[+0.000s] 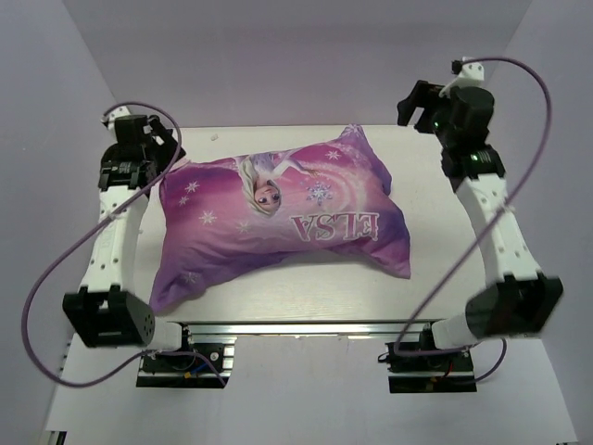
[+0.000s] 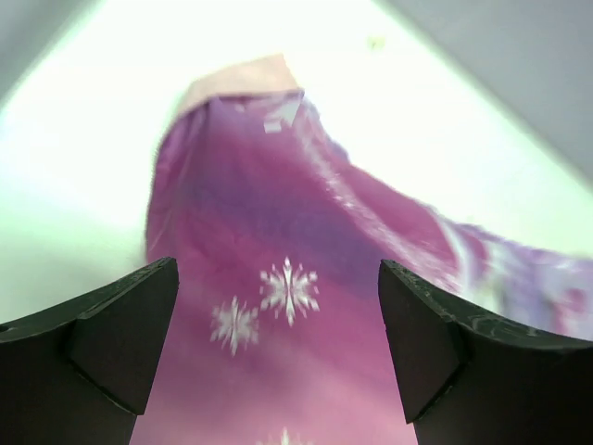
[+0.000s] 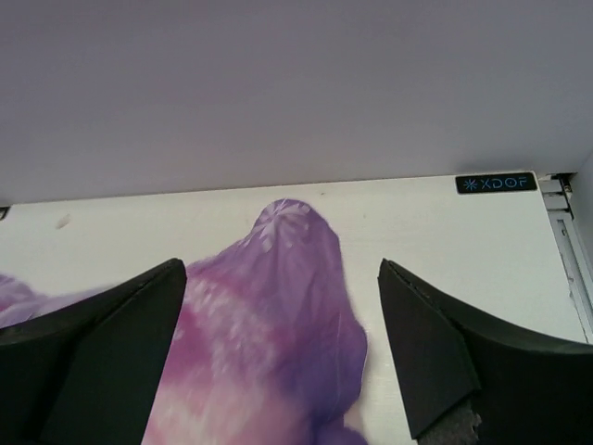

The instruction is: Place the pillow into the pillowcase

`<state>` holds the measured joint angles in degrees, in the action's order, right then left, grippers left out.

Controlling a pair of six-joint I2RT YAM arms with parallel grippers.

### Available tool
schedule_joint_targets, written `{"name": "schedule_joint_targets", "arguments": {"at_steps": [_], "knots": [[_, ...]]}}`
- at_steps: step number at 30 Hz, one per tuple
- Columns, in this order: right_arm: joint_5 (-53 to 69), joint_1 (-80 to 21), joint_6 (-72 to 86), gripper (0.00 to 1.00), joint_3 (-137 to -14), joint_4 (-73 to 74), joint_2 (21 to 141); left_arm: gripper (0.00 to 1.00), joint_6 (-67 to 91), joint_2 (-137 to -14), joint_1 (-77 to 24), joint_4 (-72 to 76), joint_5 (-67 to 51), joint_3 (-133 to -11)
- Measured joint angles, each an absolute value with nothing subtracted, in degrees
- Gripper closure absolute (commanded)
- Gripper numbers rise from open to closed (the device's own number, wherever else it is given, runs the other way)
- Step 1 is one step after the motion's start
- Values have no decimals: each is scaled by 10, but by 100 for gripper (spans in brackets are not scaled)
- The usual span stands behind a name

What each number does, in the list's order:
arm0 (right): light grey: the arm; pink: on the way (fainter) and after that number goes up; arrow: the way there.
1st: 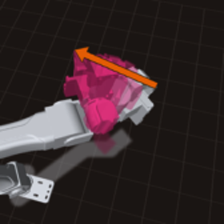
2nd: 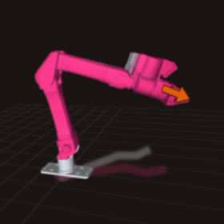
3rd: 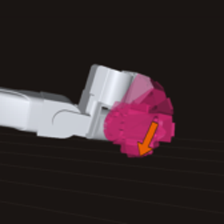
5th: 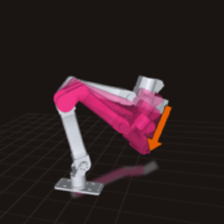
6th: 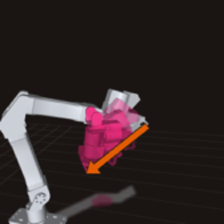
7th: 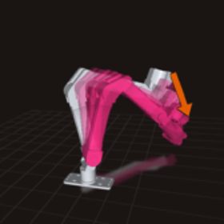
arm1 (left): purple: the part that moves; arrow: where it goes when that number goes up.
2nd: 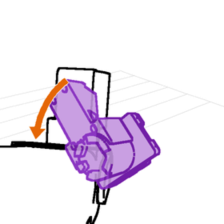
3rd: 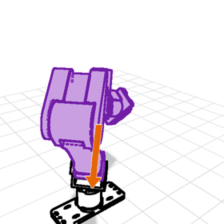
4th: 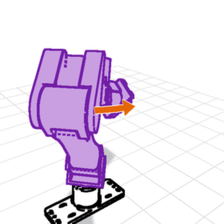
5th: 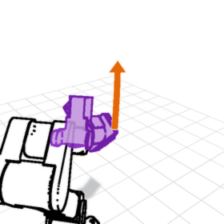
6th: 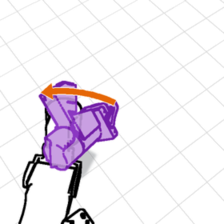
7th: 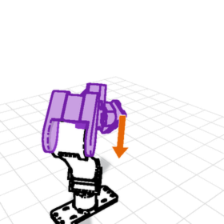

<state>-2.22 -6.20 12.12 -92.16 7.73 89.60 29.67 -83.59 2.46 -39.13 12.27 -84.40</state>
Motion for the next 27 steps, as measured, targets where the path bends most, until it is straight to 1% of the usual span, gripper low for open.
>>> {"name": "schedule_joint_targets", "arguments": {"at_steps": [4, 6, 8, 11, 15, 21, 27], "knots": [[-4, -70, 121, 11, -786, 101, 728, 2, 307, -728, 25, -423, 156, -849], [0, -70, 118, 11, -727, 132, 673, 2, 311, -679, 25, -437, 171, -849], [-2, -69, 118, 10, -691, 171, 642, 2, 315, -647, 25, -450, 185, -849], [-18, -69, 120, 11, -667, 227, 615, 2, 321, -627, 25, -470, 199, -844], [-19, -69, 124, 11, -654, 276, 579, 2, 324, -640, 25, -488, 204, -825], [-14, -68, 148, 11, -619, 291, 538, 2, 324, -669, 25, -510, 206, -810], [-18, -68, 153, 10, -594, 300, 532, 2, 324, -667, 25, -511, 220, -810]]}}
